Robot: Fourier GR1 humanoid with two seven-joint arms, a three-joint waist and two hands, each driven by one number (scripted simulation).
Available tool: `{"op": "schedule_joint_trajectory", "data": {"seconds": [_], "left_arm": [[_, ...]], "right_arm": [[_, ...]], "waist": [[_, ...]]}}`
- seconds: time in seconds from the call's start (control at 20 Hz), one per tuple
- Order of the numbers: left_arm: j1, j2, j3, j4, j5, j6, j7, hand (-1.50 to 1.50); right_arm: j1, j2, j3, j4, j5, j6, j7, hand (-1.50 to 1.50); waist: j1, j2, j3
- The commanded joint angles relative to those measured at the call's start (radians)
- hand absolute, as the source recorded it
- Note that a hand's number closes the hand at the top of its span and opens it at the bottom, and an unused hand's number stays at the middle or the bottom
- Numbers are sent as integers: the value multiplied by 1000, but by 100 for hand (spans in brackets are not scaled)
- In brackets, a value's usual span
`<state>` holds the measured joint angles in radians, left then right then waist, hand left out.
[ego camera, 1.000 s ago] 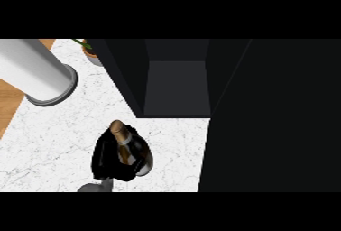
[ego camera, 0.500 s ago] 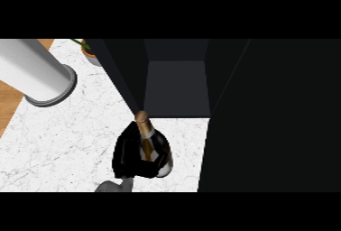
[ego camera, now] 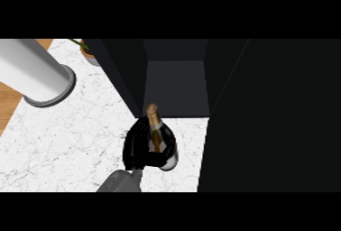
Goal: Pick up the wine, place it into the cabinet and close the cabinet
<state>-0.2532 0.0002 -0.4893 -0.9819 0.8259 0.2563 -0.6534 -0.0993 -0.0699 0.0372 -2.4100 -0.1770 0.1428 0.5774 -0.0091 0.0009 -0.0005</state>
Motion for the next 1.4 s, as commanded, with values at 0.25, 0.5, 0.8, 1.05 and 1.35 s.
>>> {"op": "schedule_joint_trajectory", "data": {"seconds": [0.25,0.5,0.8,1.05,1.35], "left_arm": [[-164,0,-98,125,141,65,-110,150],[-202,0,-35,118,114,70,-37,150],[-345,0,8,283,204,37,-56,150],[-499,0,76,443,267,0,-45,150],[-574,0,63,528,290,-24,-81,150]], "right_arm": [[4,-6,-33,-54,-65,3,18,-150],[86,3,-44,-57,-81,35,-31,-150],[109,31,8,-33,-28,32,-73,-150],[84,15,15,-53,-31,35,-49,-150],[-22,7,-22,66,-42,25,-64,-150]], "waist": [[-6,0,0],[1,-1,0],[-6,0,0],[-16,3,0],[-14,5,0]]}}
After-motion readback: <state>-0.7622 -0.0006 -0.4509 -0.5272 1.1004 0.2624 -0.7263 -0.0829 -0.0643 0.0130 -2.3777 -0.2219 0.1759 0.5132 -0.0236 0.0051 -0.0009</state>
